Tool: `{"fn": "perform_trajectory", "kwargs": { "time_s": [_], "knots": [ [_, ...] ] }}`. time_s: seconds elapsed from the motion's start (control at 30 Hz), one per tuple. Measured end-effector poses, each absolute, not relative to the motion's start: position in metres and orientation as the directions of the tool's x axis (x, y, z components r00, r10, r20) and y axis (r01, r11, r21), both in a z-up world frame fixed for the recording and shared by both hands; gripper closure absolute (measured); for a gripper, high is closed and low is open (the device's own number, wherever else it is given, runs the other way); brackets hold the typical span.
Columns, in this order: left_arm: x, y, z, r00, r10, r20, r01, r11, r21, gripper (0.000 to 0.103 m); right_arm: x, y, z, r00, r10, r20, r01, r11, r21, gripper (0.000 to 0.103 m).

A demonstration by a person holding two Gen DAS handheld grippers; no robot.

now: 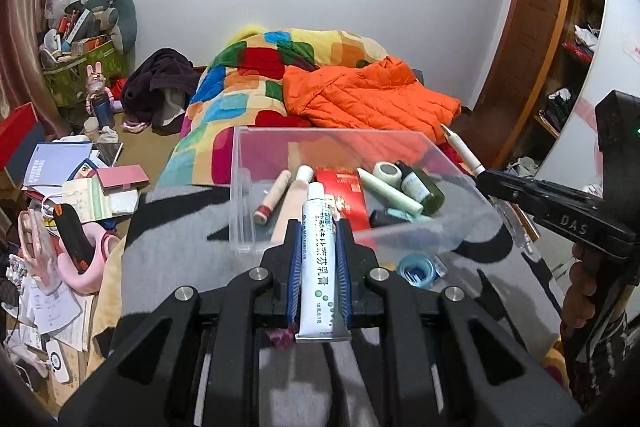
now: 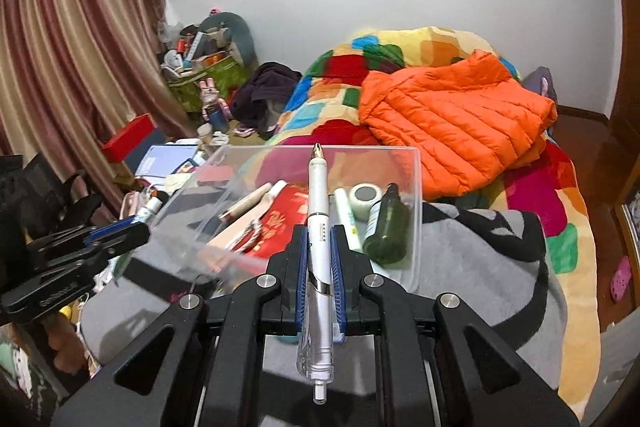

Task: Organize objects
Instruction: 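Carry the toothpaste tube and white pen into the box and open both tools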

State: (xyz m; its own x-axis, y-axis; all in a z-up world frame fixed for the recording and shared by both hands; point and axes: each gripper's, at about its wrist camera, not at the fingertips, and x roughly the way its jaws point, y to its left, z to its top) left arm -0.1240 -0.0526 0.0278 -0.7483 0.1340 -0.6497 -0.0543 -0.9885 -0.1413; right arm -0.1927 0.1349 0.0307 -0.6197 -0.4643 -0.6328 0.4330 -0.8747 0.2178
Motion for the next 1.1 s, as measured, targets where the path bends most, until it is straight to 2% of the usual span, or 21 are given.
{"fn": "perform_trajectory", "kwargs": {
  "time_s": [0.37, 0.7, 1.1],
  "knots": [
    [-0.166, -0.056, 0.021, -0.698, 0.173, -0.695, -0.053, -0.98, -0.19, 0.087, -0.233, 0.115, 0.022, -0.616, -0.404, -0.676, 0.408, -0.898, 0.165, 0.093],
    [-0.197, -0.048, -0.003, -0.641, 0.137, -0.755, -0.043, -0.989, -0.143, 0.087, -0.249, 0.081, -0.002, -0.569, -0.366, -0.737, 0.487, -0.871, 0.057, 0.093],
    [-0.194, -0.044, 0.001, -0.64, 0.146, -0.754, -0.071, -0.989, -0.131, 0.086, -0.24, 0.06, -0.009, -0.529, -0.371, -0.763, 0.56, -0.828, 0.014, 0.091]
  ]
}}
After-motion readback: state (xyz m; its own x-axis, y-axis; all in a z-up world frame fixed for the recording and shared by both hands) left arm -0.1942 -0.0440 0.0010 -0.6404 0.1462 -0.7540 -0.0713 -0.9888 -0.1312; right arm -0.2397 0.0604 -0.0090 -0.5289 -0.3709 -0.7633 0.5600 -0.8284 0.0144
